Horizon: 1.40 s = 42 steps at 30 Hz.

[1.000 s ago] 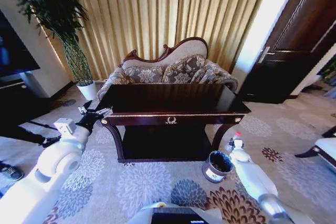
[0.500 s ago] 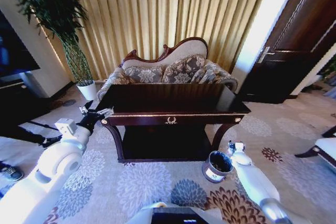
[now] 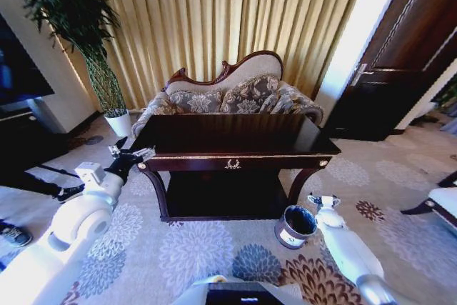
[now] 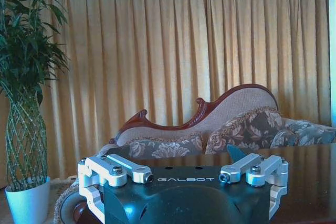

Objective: Move to the front of the table and place the trash on the table into the trash bin.

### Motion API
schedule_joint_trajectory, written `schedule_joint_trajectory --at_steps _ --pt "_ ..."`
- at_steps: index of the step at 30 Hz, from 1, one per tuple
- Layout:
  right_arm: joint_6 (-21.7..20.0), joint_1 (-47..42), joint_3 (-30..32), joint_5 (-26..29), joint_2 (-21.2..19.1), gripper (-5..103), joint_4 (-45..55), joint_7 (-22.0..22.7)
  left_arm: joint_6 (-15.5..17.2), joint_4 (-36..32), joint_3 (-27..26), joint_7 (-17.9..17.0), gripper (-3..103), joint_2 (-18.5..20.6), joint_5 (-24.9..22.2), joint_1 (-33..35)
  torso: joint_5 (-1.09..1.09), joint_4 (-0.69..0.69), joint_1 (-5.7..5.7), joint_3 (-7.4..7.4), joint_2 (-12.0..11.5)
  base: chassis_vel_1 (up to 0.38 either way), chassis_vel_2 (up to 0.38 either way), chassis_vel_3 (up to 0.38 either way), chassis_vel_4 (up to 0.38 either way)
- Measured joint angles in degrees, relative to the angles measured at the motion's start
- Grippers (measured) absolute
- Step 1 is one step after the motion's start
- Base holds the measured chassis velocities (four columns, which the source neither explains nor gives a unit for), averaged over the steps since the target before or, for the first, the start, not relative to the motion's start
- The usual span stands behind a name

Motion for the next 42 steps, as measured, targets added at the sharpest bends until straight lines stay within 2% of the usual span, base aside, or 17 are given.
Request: schedule_joint_trajectory --at_steps 9,12,15,18,22,23,26,28,31,36,42 --pt "-0.03 -1.28 0.40 0.69 -0.44 100 1.31 -0.04 0.00 0.15 -0.01 0.00 100 -0.06 0.00 -0.19 0.00 0.00 0.00 0.00 0.00 0.000 0.000 0.000 0.000" --pt "-0.87 -3.72 0.71 2.77 -0.94 100 5.11 -0.04 0.00 0.14 -0.37 -0.01 100 -0.07 -0.03 -0.09 0.00 0.00 0.00 0.00 0.00 0.000 0.000 0.000 0.000" --pt "-3.02 -9.86 1.86 5.81 -1.95 100 15.98 -0.04 0.00 0.23 -0.65 -0.02 100 -0.16 -0.08 0.01 -0.01 0.00 0.00 0.00 0.00 0.000 0.000 0.000 0.000" --pt "-3.05 -12.40 2.66 6.30 -2.15 100 20.53 -0.04 -0.01 0.25 -0.64 -0.03 100 -0.25 -0.08 -0.01 -0.01 -0.01 -0.01 0.00 0.00 0.000 0.000 0.000 0.000" --pt "-3.57 -18.34 6.29 8.62 -2.30 100 35.40 -0.33 -0.02 0.47 -0.48 -0.03 100 -0.31 -0.14 -0.22 -0.01 0.00 0.00 0.00 0.00 0.000 0.000 0.000 0.000" --pt "-3.57 -18.34 6.29 8.62 -2.30 100 35.40 -0.33 -0.02 0.47 -0.48 -0.03 100 -0.31 -0.14 -0.22 -0.01 0.00 0.00 0.00 0.00 0.000 0.000 0.000 0.000" --pt "-6.21 -22.46 9.36 10.52 -2.24 100 48.50 -0.65 -0.03 0.82 -0.56 -0.04 100 -0.38 -0.23 -0.24 -0.03 0.00 0.00 0.00 0.00 0.000 0.000 0.000 0.000" --pt "-6.82 -23.32 9.80 10.77 -2.18 100 51.62 -0.69 -0.03 0.84 -0.56 -0.03 100 -0.51 -0.23 -0.25 -0.02 0.00 0.00 0.00 0.00 0.000 0.000 0.000 0.000" --pt "-9.16 -25.94 9.96 10.35 -1.94 100 63.63 -0.69 -0.05 0.77 -0.07 -0.02 100 -1.14 -0.19 -0.23 -0.03 0.00 0.00 -0.01 0.00 0.000 0.000 0.000 0.000" --pt "-11.86 -27.51 8.68 8.40 -1.23 100 74.13 1.03 -0.06 0.33 0.33 -0.01 100 -1.46 -0.06 -0.25 -0.01 0.00 0.00 0.00 0.00 0.000 0.000 0.000 0.000" --pt "-13.49 -29.07 8.21 7.89 -0.70 100 79.91 1.87 -0.11 0.24 -0.07 0.00 100 -1.72 -0.05 -0.43 -0.01 0.00 0.00 0.00 0.00 0.000 0.000 0.000 0.000"
